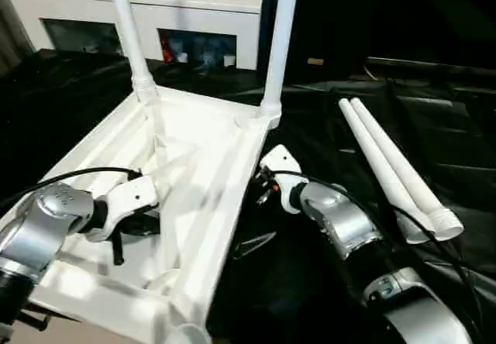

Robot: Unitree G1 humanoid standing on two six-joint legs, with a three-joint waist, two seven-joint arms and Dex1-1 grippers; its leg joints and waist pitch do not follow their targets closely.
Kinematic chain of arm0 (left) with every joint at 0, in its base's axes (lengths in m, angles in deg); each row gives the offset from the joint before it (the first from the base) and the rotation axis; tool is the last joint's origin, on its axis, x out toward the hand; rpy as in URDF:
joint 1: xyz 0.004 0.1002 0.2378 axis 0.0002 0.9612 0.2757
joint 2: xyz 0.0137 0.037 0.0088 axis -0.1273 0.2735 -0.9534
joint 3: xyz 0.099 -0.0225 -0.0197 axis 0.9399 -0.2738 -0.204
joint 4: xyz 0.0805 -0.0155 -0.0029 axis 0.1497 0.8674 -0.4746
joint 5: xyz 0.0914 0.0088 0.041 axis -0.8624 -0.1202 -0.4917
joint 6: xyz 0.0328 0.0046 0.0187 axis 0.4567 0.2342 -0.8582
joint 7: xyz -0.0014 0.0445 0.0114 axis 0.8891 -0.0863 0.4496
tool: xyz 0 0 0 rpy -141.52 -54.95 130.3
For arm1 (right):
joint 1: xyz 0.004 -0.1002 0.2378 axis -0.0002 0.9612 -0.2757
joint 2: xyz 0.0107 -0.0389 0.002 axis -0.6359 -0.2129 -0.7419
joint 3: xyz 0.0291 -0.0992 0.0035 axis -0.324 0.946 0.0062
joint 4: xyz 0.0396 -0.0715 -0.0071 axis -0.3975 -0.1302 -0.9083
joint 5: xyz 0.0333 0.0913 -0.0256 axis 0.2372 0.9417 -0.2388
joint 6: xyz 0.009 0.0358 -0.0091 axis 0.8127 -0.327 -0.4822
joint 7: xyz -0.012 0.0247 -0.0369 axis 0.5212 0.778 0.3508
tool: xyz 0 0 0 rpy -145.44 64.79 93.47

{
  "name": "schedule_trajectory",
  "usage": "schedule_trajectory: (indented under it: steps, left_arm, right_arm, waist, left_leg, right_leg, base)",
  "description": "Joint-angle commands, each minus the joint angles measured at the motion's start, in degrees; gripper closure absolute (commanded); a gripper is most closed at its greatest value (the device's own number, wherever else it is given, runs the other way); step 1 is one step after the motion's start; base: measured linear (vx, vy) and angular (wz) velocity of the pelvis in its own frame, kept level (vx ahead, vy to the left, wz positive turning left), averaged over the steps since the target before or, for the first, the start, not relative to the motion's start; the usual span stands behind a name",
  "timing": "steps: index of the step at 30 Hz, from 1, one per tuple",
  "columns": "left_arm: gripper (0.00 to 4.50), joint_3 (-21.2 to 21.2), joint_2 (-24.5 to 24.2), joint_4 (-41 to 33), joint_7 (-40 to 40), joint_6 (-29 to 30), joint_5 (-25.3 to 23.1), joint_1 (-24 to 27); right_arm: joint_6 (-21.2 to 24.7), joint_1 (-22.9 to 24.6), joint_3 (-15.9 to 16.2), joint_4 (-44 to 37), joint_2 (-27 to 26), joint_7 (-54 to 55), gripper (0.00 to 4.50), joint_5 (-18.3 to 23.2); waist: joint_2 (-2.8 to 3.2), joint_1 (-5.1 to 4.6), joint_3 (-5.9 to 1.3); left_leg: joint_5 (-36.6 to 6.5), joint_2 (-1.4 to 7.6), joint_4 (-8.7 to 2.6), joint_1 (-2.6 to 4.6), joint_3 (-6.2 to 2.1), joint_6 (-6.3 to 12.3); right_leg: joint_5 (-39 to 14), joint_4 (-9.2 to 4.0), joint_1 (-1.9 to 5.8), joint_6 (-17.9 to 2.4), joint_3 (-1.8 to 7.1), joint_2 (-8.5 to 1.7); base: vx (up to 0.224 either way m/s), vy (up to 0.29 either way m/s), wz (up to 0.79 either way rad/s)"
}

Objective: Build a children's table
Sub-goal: Rotate table base

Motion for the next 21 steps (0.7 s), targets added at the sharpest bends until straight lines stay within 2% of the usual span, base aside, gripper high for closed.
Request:
schedule_trajectory:
  steps: [1,2,4,6,8,11,12,13,14,19,20,21]
  left_arm:
    - [4.5,1.96,3.27,0.31,1.13,-0.16,2.38,-1.73]
    - [4.5,2.43,5.92,1.68,0.72,-0.55,3.34,-3.48]
    - [4.5,2.58,7.05,2.35,0.47,-0.79,3.71,-4.24]
    - [4.5,2.62,8.64,3.82,-0.43,-1.47,3.68,-5.3]
    - [4.5,2.7,10.91,6.92,-2.71,-3.44,2.34,-7.09]
    - [4.5,2.55,12.87,9.73,-4.64,-5.16,1.51,-8.6]
    - [4.5,2.14,14.3,11.4,-6.08,-5.5,1.3,-9.62]
    - [4.5,1.9,15.41,12.86,-7.04,-6.06,0.97,-10.45]
    - [4.5,1.62,17.0,14.98,-8.54,-6.79,0.46,-11.61]
    - [4.5,1.69,21.96,23.98,-14.36,-10.8,-1.22,-15.5]
    - [4.5,1.59,22.63,25.32,-15.78,-11.29,-1.53,-16.01]
    - [4.5,1.52,22.98,26.06,-16.54,-11.56,-1.7,-16.28]
  right_arm:
    - [-0.45,-0.96,0.65,0.23,-1.2,-0.39,4.47,-0.17]
    - [-0.75,-0.9,0.6,0.71,-1.62,-0.58,4.47,-0.29]
    - [-0.88,-0.8,0.62,0.82,-1.77,-0.65,4.47,-0.33]
    - [-0.99,-0.58,0.7,0.76,-1.89,-0.66,4.47,-0.36]
    - [-0.96,-0.25,0.9,0.44,-2.03,-0.66,4.47,-0.33]
    - [-0.93,-0.07,0.98,0.19,-2.14,-0.67,4.47,-0.23]
    - [-0.94,-0.08,0.97,0.17,-2.16,-0.64,4.47,-0.2]
    - [-0.95,-0.08,0.83,0.19,-2.23,-0.62,4.47,-0.26]
    - [-1.0,-0.07,0.65,0.21,-2.29,-0.55,4.47,-0.37]
    - [-0.87,0.64,-0.28,-1.46,-1.62,0.11,4.47,-1.1]
    - [-0.76,0.76,-0.5,-2.1,-1.3,0.39,4.47,-1.12]
    - [-0.7,0.83,-0.62,-2.44,-1.13,0.54,4.47,-1.12]
  waist:
    - [1.15,0.04,-3.65]
    - [1.14,0.17,-3.67]
    - [1.36,0.33,-3.8]
    - [1.1,0.21,-3.83]
    - [1.28,0.12,-3.75]
    - [1.13,0.13,-3.74]
    - [1.53,0.17,-3.78]
    - [1.34,0.0,-3.72]
    - [1.23,0.1,-3.72]
    - [1.08,0.39,-3.64]
    - [1.96,0.29,-3.59]
    - [1.48,0.53,-3.65]
  left_leg:
    - [-17.6,3.63,-4.5,1.82,-2.25,-3.91]
    - [-17.34,3.66,-4.42,2.0,-2.09,-3.78]
    - [-17.29,3.65,-4.43,1.87,-2.23,-3.94]
    - [-17.02,3.67,-4.5,1.68,-2.31,-3.82]
    - [-17.56,3.52,-4.45,1.73,-2.25,-3.62]
    - [-17.83,3.57,-4.42,1.64,-2.39,-3.48]
    - [-18.02,3.68,-4.4,1.72,-2.5,-3.63]
    - [-18.09,3.6,-4.44,1.64,-2.41,-3.54]
    - [-18.42,3.61,-4.38,1.86,-2.37,-3.52]
    - [-19.3,3.66,-4.33,1.95,-2.53,-3.26]
    - [-20.39,3.62,-4.35,2.11,-2.48,-3.55]
    - [-21.1,3.69,-4.32,2.32,-2.63,-3.61]
  right_leg:
    - [-14.8,-4.68,1.74,-10.49,3.83,-5.67]
    - [-13.92,-4.65,1.63,-10.88,3.87,-5.63]
    - [-13.76,-4.53,1.84,-10.82,3.74,-5.63]
    - [-12.99,-4.42,2.09,-10.79,3.65,-5.65]
    - [-14.07,-4.75,2.0,-10.52,3.64,-5.59]
    - [-15.38,-4.87,2.15,-10.19,3.65,-5.78]
    - [-15.65,-4.8,2.09,-10.18,3.66,-5.88]
    - [-15.86,-4.97,2.12,-10.05,3.61,-5.71]
    - [-16.16,-5.09,1.97,-9.97,3.63,-5.69]
    - [-19.8,-5.54,1.9,-9.11,3.63,-6.0]
    - [-19.61,-5.88,1.73,-8.92,3.54,-5.69]
    - [-19.77,-5.68,1.83,-8.99,3.51,-5.81]
  base:
    - [0.0,0.0,0.0]
    - [0.0,0.0,0.0]
    - [0.0,0.0,0.0]
    - [0.0,0.0,0.0]
    - [0.0,0.0,0.0]
    - [0.0,0.0,0.0]
    - [0.0,0.0,0.0]
    - [0.0,0.0,0.0]
    - [0.0,0.0,0.0]
    - [0.0,0.0,0.0]
    - [0.0,0.0,0.0]
    - [0.0,0.0,0.0]
